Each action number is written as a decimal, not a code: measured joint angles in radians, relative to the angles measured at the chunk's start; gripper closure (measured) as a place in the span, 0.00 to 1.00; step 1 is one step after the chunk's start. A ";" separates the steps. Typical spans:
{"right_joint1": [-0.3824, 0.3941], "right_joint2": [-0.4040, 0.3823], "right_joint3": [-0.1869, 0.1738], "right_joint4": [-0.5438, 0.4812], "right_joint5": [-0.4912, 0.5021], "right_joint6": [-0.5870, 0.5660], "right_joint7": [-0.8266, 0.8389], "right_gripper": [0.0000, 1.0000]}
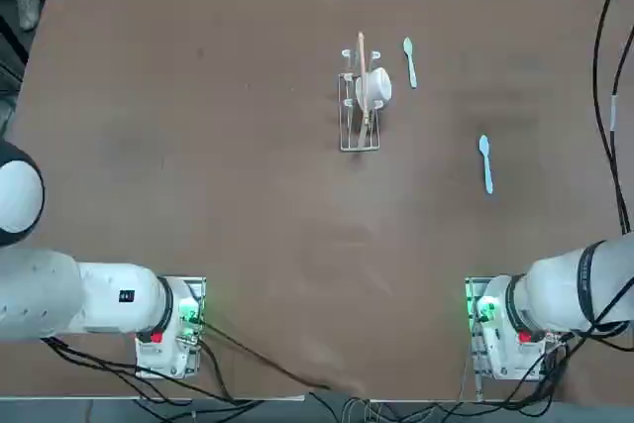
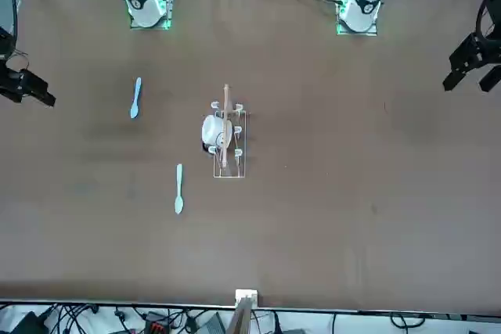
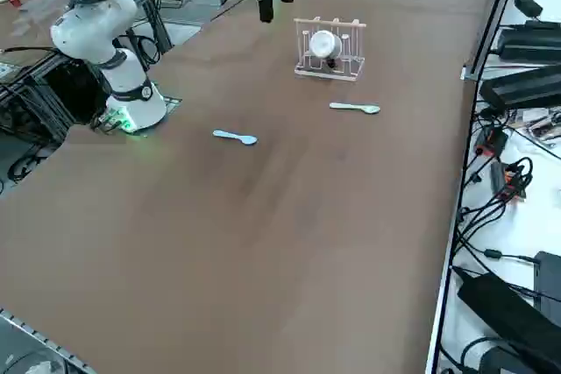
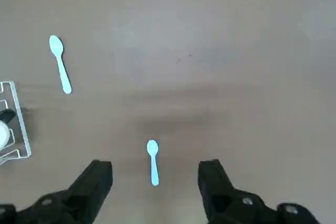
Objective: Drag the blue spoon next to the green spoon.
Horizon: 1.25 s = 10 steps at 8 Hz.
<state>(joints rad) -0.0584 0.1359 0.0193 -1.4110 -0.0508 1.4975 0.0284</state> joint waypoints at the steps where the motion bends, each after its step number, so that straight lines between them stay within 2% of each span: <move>1: 0.000 -0.003 0.000 -0.007 0.000 0.000 0.001 0.00; 4: 0.000 -0.028 0.002 -0.063 0.000 0.000 0.000 0.00; 6: 0.002 -0.026 0.011 -0.169 0.000 0.036 0.002 0.00; 8: 0.011 -0.026 0.013 -0.348 0.001 0.189 0.002 0.00; 10: 0.021 -0.059 0.015 -0.613 0.002 0.488 0.006 0.00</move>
<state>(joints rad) -0.0372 0.0764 0.0346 -2.0237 -0.0483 1.9858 0.0348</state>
